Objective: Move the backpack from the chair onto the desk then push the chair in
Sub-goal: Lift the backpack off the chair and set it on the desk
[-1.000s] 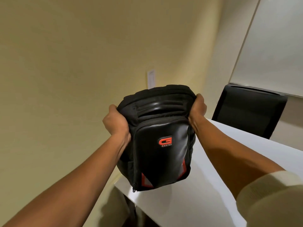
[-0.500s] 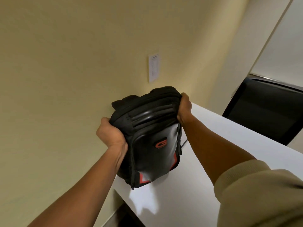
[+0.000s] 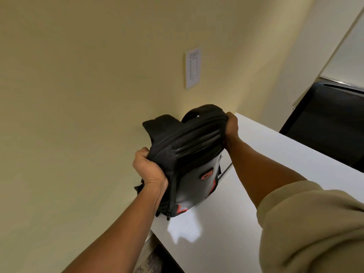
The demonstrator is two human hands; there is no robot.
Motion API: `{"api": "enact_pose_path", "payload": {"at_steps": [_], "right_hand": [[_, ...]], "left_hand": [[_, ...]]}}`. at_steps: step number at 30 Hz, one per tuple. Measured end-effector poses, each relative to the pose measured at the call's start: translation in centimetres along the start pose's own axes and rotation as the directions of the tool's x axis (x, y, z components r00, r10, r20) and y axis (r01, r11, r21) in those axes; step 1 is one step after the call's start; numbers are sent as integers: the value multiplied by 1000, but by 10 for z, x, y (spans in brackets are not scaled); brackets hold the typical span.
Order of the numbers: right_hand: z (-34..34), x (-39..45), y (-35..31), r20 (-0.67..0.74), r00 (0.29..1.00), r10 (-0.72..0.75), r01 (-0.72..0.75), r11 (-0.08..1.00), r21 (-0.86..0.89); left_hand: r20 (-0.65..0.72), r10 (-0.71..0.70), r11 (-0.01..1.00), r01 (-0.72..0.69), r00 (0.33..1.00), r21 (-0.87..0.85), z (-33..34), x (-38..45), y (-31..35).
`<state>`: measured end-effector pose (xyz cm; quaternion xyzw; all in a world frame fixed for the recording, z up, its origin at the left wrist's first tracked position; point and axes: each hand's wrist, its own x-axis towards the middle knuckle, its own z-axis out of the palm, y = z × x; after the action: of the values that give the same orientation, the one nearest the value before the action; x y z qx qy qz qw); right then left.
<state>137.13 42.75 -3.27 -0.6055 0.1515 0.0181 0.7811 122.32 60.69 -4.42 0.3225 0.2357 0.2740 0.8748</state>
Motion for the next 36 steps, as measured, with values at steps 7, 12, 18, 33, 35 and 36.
{"api": "enact_pose_path", "payload": {"at_steps": [7, 12, 18, 33, 35, 36], "right_hand": [[-2, 21, -14, 6, 995, -103, 103, 986, -132], [-14, 29, -14, 50, 999, -17, 25, 987, -160], [-29, 32, -7, -5, 999, -40, 36, 942, -334], [-54, -5, 13, -85, 995, -43, -3, 880, -476], [-58, -12, 13, -75, 994, -75, 23, 841, -541], [-59, -16, 13, -74, 993, -90, 35, 836, -547]], "left_hand": [[-15, -20, 999, 21, 1000, 28, 17, 6, -10], [-134, 19, 985, 5, 991, 173, 18, -6, -21], [-195, 81, 945, -13, 978, 326, 28, -20, -23], [-147, 178, 788, -52, 973, 613, 11, -43, -16], [-111, 188, 737, -66, 976, 673, 8, -45, -16], [-87, 192, 714, -78, 978, 696, 7, -46, -16]]}}
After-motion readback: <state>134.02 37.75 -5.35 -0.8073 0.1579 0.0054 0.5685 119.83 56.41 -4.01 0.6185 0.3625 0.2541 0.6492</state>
